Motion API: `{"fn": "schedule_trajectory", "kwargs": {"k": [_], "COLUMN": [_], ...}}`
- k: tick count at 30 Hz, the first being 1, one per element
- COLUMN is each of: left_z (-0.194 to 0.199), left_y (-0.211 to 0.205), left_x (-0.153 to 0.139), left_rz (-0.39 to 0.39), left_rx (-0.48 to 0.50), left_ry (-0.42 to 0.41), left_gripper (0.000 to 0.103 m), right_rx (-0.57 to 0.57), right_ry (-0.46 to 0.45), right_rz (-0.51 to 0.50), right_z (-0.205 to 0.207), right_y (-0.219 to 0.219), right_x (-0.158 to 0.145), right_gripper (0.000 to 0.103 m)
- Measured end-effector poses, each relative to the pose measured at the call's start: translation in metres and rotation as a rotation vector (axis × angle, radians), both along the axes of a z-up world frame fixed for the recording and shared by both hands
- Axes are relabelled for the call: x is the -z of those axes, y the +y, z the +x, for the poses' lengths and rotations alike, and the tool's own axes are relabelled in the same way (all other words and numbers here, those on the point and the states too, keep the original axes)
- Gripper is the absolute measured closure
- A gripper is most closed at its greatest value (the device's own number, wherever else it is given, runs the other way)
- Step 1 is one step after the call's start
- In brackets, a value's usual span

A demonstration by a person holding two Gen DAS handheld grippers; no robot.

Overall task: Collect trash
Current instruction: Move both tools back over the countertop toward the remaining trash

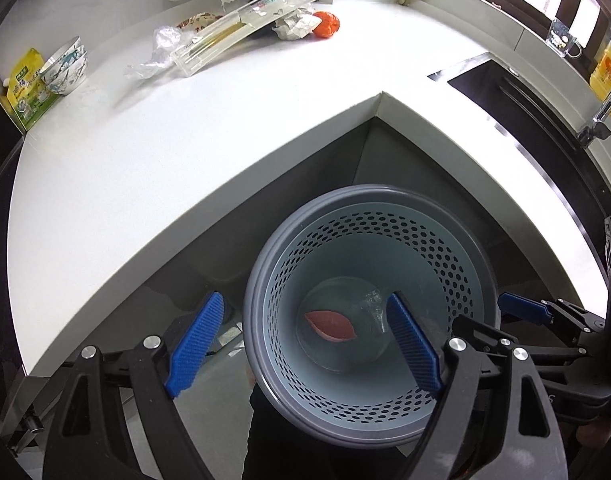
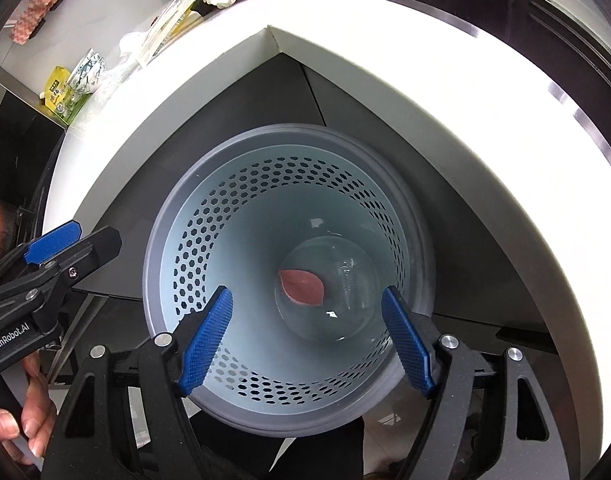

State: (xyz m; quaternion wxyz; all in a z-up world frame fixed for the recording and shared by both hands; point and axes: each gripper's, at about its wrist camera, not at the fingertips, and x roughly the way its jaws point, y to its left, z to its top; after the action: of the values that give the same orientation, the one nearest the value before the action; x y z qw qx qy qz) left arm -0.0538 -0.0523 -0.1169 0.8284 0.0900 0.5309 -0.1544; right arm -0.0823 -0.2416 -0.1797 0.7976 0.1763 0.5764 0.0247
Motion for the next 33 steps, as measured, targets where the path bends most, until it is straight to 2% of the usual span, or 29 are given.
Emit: {"fn": "schedule_trajectory", "kwargs": {"k": [6,12,19,25,33], "left_z": [0.003,0.004,0.013,0.037,0.092], "left_y": [0.007,0.019,0.04,0.068,0.103], "left_x": [-0.029,-0.059,-0.08,-0.098,-0.124], "left_rz": [0.0,-0.015,-0.004,-0.043,-0.057], "left_rx": [-0.042,-0.091,-0.154,-0.196,-0.155], "left_ry": [-0.058,-0.129,-0.168,-0.201,-0.269], "left_gripper": [0.021,0.016,0.016,0.012,0.01], "right_rx": [-0.012,-0.031,-0.054,-0.049,0.033], "right_ry": [-0.04,-0.09,-0.126,-0.153,-0.171], "right_rz": [0.019,0.026,0.03,0.026,0.049], "right_z": [0.002,0.006,0.017,0.035,0.081], "right_y": [-0.005,-0.009,0.0,0.019,0.05], "right_x": [-0.023,-0.049,-0.072,-0.089,-0.105], "right_gripper": [0.029,0.029,0.029,0.029,0.029]}}
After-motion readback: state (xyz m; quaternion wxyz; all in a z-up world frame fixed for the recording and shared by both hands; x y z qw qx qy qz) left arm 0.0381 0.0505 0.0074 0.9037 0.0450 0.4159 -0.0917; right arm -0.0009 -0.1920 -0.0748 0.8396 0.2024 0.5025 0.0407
